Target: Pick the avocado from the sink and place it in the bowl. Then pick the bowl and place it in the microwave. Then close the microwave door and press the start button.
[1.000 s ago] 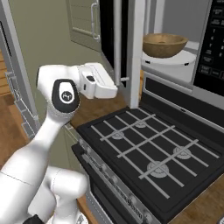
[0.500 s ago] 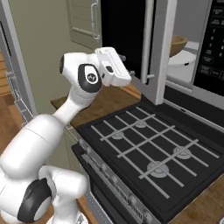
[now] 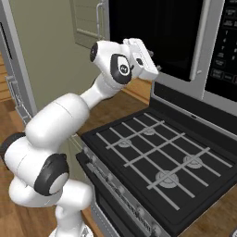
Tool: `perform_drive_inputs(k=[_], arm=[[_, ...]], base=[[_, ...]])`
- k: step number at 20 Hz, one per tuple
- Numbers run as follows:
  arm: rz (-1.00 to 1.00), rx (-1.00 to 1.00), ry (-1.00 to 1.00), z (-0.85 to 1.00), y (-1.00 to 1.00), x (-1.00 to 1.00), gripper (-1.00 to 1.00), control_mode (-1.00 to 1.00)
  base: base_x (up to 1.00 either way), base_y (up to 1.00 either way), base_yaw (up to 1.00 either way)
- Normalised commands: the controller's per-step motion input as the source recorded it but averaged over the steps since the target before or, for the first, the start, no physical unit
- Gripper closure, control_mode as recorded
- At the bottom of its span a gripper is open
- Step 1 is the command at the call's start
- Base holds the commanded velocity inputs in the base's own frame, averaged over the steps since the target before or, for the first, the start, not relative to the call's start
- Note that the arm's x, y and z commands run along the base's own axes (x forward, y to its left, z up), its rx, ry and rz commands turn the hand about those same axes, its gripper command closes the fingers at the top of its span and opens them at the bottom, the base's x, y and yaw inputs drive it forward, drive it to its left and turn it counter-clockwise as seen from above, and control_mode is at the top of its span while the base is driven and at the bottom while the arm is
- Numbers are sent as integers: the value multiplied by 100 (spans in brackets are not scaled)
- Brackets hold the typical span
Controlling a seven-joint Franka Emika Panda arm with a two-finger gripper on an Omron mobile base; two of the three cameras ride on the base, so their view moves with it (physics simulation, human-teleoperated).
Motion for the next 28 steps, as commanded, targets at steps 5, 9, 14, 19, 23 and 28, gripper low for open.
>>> perform_drive_inputs(k=[5, 9, 14, 19, 23, 28], arm=[[0, 2, -1, 0, -38, 72, -100, -100], [0, 0, 0, 1, -9, 25, -100, -100], [0, -3, 0, 25, 7, -77, -100, -100], [6, -3, -2, 2, 28, -96, -100, -100], [9, -6, 0, 19, 20, -100, -100, -100], [11, -16, 0, 27, 14, -96, -100, -100]], base=[[0, 0, 0], [0, 0, 0], [0, 0, 0], [0, 0, 0], [0, 0, 0], [0, 0, 0]])
